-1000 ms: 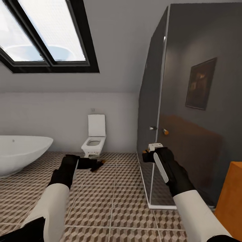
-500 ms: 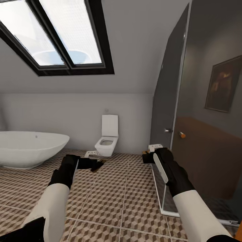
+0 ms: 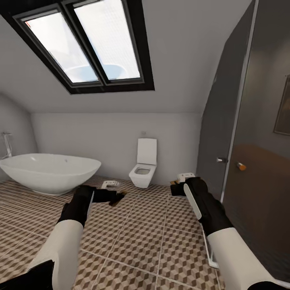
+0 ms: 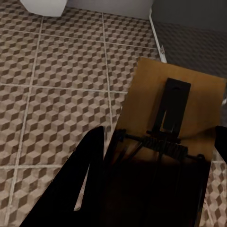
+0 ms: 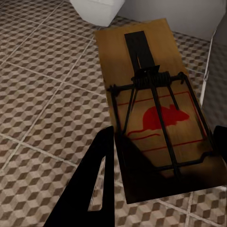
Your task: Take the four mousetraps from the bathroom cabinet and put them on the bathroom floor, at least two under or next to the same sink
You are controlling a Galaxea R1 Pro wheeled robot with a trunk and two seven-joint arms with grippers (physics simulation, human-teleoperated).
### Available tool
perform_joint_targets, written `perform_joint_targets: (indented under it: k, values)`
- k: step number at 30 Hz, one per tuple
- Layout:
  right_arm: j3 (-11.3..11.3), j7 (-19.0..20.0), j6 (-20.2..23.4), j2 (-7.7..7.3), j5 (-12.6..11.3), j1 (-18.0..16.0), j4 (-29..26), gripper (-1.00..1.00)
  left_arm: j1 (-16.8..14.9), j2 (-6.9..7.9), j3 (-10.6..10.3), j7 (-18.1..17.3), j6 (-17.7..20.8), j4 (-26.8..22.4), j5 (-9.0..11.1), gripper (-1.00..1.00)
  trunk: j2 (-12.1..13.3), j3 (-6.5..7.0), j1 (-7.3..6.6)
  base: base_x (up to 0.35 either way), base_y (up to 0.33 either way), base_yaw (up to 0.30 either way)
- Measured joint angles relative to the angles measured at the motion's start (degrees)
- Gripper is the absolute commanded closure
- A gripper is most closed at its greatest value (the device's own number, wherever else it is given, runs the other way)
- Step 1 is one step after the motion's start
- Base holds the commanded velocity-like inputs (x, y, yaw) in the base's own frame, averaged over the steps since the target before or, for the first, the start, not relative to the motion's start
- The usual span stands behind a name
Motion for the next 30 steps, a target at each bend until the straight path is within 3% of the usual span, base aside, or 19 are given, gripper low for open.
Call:
perform_joint_targets:
  k: [11, 30]
  values:
    - [-0.03, 0.0, 0.01, -0.01, 0.02, 0.0, 0.07, 1.0, 0.0, -0.05, 0.15, 0.0, -0.01, 0.11, 0.07, 1.0, 0.0, 0.16, -0.01, 0.037, 0.0, 0.107]
    - [-0.04, 0.0, 0.01, -0.09, 0.02, 0.0, 0.77, 1.0, 0.0, -0.04, 0.17, 0.0, -0.02, 0.43, 0.1, 1.0, 0.0, 0.17, -0.03, 0.3, 0.0, 0.002]
